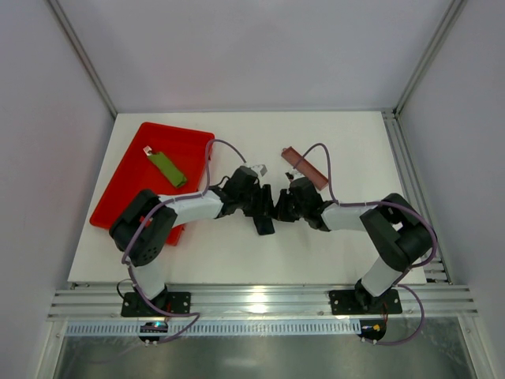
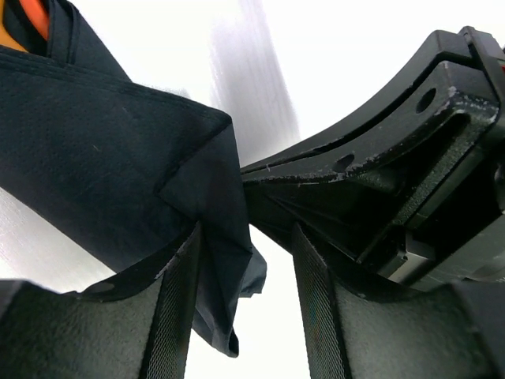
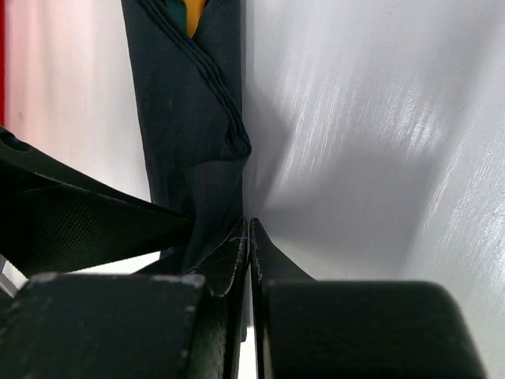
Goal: Place the utensils on the paper napkin and roll it up
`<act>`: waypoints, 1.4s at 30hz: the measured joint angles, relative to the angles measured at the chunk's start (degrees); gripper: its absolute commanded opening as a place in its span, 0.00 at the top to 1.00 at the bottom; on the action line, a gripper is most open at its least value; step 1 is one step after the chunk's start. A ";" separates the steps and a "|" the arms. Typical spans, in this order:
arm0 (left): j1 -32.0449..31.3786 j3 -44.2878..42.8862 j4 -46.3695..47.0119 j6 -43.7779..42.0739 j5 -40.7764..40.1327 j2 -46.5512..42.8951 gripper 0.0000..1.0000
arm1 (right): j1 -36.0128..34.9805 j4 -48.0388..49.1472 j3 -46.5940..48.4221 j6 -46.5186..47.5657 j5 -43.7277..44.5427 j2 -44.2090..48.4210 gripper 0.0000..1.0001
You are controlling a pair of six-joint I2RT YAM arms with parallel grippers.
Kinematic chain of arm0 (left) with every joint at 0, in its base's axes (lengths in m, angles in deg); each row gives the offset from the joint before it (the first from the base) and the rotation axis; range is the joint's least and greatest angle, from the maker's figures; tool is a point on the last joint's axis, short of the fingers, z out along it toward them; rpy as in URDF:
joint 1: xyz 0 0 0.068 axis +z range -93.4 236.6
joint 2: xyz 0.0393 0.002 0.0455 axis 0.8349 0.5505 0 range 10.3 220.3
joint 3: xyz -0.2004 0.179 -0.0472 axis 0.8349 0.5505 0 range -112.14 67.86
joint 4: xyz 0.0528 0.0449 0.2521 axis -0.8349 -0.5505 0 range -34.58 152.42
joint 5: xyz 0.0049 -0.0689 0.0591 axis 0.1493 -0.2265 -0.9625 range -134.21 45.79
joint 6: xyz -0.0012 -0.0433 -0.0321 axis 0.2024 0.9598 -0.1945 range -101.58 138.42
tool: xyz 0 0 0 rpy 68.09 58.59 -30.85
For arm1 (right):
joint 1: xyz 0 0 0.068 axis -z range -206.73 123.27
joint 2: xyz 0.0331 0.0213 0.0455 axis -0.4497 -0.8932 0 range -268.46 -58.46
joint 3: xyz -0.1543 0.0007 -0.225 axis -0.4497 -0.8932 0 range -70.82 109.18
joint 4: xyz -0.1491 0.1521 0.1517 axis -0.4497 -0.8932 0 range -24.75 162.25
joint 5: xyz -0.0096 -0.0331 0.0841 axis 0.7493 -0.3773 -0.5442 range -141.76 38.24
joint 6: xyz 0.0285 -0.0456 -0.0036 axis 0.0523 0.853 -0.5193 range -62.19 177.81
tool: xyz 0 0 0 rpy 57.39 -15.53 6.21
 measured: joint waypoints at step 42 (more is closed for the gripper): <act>1.31 -1.53 0.22 2.54 0.59 1.90 0.47 | -9.86 5.38 -13.42 -7.32 8.92 18.73 0.50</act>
